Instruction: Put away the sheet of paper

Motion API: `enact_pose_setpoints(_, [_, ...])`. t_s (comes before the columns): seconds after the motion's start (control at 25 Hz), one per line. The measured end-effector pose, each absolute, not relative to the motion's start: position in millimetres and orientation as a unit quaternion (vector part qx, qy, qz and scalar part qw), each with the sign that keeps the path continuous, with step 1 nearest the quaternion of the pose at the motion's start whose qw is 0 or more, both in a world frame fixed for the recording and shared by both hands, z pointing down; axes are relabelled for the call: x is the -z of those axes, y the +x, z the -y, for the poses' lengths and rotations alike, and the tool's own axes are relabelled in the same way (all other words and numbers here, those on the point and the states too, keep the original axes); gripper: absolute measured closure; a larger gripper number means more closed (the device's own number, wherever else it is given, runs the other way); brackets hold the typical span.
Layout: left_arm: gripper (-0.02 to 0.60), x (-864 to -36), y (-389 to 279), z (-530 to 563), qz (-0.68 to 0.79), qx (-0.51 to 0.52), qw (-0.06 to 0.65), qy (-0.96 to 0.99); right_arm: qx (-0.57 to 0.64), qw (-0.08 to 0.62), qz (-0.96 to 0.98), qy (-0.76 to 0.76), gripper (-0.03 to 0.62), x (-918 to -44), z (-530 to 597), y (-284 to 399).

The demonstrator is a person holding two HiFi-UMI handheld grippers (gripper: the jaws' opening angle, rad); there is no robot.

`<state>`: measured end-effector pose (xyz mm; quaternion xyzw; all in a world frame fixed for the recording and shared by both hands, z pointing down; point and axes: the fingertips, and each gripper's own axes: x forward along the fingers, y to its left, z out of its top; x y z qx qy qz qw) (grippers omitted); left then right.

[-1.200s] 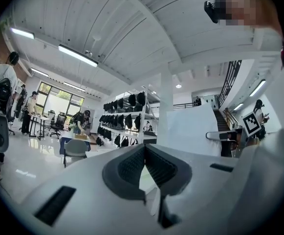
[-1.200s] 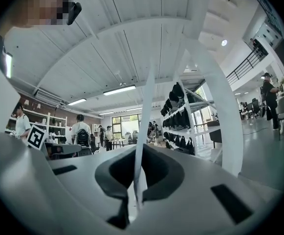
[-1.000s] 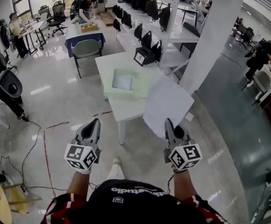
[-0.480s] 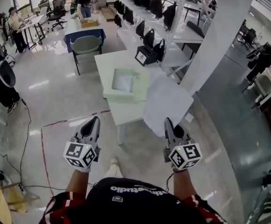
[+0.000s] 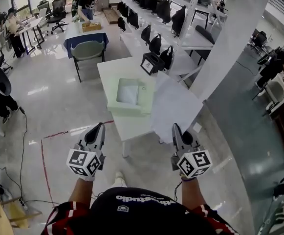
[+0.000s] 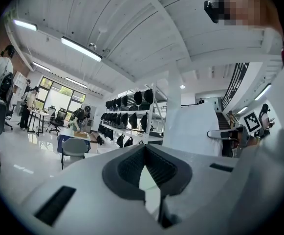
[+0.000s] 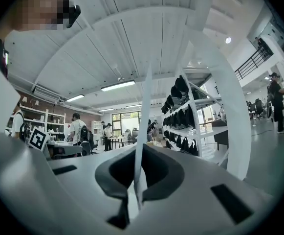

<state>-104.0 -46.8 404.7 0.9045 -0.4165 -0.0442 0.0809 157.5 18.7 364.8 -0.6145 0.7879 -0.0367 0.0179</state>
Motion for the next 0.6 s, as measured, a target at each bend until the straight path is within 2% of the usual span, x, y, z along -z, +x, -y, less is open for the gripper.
enact_pose_setpoints(0.6, [0.577, -406, -111, 129, 0.405, 0.046, 0.085, 0.909, 0.040, 0.013, -0.781, -0.623, 0.591, -369, 57, 147])
